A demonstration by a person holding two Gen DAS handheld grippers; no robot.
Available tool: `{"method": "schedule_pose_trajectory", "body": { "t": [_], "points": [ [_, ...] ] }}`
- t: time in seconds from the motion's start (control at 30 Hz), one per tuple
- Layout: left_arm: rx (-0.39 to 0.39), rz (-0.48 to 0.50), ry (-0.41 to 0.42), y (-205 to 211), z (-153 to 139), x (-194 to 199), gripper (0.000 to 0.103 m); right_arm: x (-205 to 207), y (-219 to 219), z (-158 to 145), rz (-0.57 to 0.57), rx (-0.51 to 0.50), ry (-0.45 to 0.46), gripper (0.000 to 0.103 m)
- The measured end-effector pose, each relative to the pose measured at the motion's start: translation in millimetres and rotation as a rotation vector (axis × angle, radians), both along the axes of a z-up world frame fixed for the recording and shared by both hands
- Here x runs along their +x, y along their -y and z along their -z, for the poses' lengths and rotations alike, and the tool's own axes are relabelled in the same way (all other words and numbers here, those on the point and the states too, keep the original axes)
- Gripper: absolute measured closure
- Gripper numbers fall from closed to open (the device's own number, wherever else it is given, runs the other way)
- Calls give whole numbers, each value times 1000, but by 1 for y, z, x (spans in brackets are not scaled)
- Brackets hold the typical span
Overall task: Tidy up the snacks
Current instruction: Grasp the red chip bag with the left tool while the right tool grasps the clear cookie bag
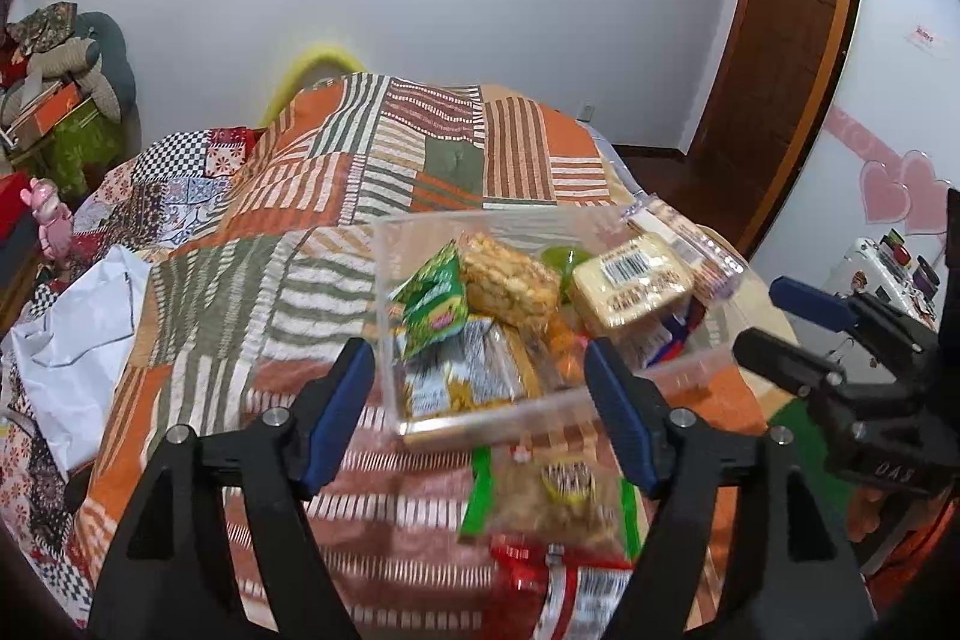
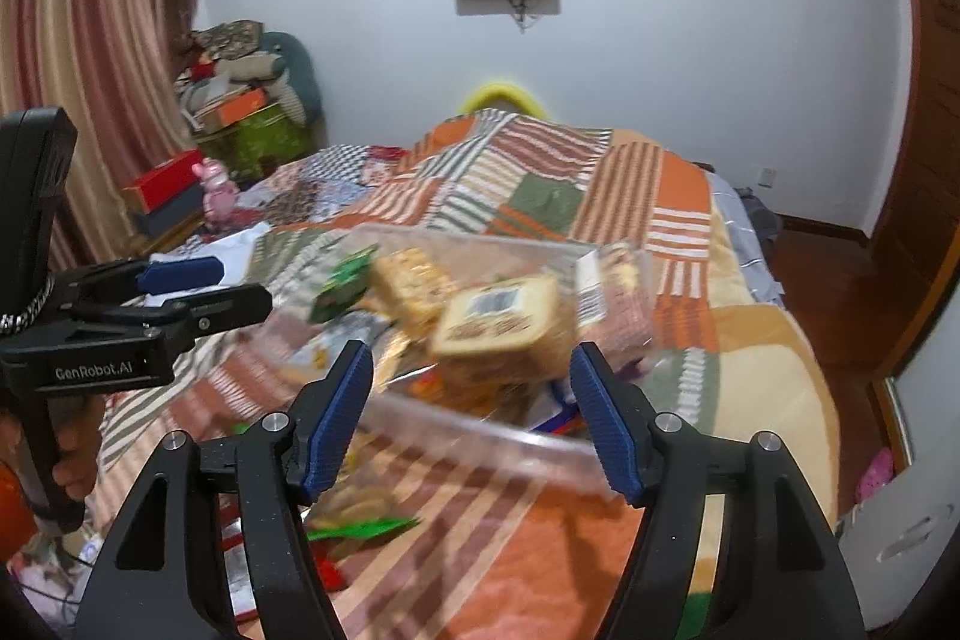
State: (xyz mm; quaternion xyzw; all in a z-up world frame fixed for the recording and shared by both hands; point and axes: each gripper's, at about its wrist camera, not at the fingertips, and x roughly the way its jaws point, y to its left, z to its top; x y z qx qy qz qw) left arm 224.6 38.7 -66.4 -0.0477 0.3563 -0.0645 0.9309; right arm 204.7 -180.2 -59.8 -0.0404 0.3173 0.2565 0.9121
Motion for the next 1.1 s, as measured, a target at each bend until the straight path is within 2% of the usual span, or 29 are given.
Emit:
{"method": "schedule_pose_trajectory", "body": {
  "t": [0.13, 0.27, 0.5, 0.6, 0.8, 0.93, 1.1],
  "points": [
    [-20, -8, -21, -12, 4, -23, 28, -7, -10, 12, -38, 5, -33, 37],
    [-21, -16, -46, -21, 15, -37, 27, -8, -21, 31, -77, 22, -104, 37],
    [9, -22, -86, -34, 41, -49, 27, -4, -44, 61, -126, 18, -213, 37],
    [-2, -22, -98, -38, 48, -50, 27, 0, -55, 74, -140, -1, -257, 37],
    [-19, -21, -112, -44, 59, -48, 27, 8, -72, 89, -166, -41, -296, 37],
    [-18, -25, -117, -45, 63, -45, 27, 10, -81, 90, -172, -52, -295, 29],
    [-17, -18, -116, -43, 63, -44, 27, 9, -91, 93, -197, -82, -285, 28]
  ]
}}
